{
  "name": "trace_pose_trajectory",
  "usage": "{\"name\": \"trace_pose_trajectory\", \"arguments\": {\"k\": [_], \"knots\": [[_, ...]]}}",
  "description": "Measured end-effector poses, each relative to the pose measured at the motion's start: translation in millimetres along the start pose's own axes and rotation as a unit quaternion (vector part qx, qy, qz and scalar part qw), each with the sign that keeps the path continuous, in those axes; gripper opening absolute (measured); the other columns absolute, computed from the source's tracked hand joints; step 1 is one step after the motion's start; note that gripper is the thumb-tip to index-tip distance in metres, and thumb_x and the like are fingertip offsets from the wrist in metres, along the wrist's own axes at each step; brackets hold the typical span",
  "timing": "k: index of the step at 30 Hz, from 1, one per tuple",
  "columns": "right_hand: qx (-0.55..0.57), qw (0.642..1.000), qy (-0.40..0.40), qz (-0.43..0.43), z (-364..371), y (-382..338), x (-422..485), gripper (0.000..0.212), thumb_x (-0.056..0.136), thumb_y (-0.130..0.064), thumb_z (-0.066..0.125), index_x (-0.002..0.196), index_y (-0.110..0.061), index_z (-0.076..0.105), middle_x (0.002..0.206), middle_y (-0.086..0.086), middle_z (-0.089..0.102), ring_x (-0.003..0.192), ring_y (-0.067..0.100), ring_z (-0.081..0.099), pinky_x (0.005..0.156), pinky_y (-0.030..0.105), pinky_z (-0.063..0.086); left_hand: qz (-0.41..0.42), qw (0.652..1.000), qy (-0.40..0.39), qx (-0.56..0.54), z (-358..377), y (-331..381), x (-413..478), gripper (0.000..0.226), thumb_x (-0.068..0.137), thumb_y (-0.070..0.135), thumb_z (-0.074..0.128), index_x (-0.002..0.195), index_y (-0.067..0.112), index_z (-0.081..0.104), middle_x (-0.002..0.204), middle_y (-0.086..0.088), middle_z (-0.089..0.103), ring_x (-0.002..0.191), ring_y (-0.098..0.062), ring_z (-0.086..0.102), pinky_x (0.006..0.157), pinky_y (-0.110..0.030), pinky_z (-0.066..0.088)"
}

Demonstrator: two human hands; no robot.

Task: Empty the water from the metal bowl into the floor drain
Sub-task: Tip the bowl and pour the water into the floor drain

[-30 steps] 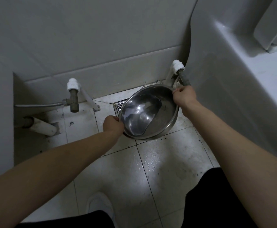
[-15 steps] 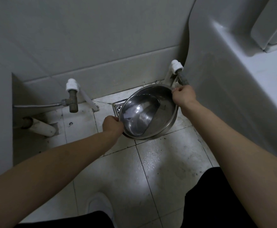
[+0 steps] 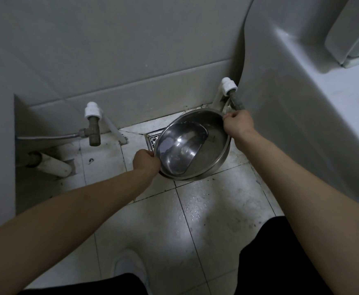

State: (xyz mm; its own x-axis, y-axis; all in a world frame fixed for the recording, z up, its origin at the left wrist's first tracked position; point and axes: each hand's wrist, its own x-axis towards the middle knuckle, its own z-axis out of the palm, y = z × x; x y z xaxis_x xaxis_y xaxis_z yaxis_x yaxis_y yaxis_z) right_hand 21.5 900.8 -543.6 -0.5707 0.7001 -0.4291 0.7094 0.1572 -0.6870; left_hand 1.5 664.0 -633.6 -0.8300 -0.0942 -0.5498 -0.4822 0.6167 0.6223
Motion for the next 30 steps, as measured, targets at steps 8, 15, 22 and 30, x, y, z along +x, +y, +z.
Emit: {"name": "trace_pose_trajectory", "arguments": {"k": [8,15,22,30], "knots": [[0.000,1.000,0.001,-0.001,0.8,0.6,1.2,0.032,0.103,-0.017,0.049,0.123,0.002,0.065,0.128,0.020,0.065,0.121,0.033,0.060,0.108,0.039,0.048,0.002,1.000,0.003,0.001,-0.6,-1.0,0.1,0.020,0.091,0.008,0.060,0.071,0.010,0.059,0.071,-0.009,0.059,0.067,-0.021,0.058,0.071,-0.035,0.054],[0.001,1.000,-0.002,0.005,0.7,-0.5,0.8,0.032,0.103,-0.020,0.048,0.121,-0.001,0.067,0.130,0.017,0.064,0.123,0.033,0.060,0.110,0.043,0.047,-0.004,1.000,0.007,-0.004,-0.2,-0.4,0.0,0.027,0.091,0.009,0.063,0.067,0.016,0.053,0.072,-0.006,0.058,0.071,-0.021,0.058,0.076,-0.037,0.055],[0.004,1.000,-0.001,0.004,0.8,-0.8,1.4,0.030,0.103,-0.019,0.050,0.120,0.001,0.066,0.128,0.018,0.065,0.122,0.033,0.060,0.110,0.043,0.047,-0.004,1.000,-0.005,-0.007,-0.9,0.7,-1.7,0.023,0.090,0.010,0.063,0.068,0.008,0.058,0.070,-0.011,0.059,0.068,-0.024,0.058,0.072,-0.038,0.056],[0.006,1.000,-0.006,0.007,1.9,-1.1,1.1,0.030,0.104,-0.020,0.049,0.119,-0.001,0.066,0.125,0.017,0.065,0.118,0.032,0.062,0.106,0.042,0.050,-0.008,1.000,-0.003,0.001,-1.3,0.4,-1.4,0.020,0.090,0.007,0.062,0.070,0.008,0.059,0.075,-0.013,0.062,0.071,-0.026,0.060,0.072,-0.037,0.056]]}}
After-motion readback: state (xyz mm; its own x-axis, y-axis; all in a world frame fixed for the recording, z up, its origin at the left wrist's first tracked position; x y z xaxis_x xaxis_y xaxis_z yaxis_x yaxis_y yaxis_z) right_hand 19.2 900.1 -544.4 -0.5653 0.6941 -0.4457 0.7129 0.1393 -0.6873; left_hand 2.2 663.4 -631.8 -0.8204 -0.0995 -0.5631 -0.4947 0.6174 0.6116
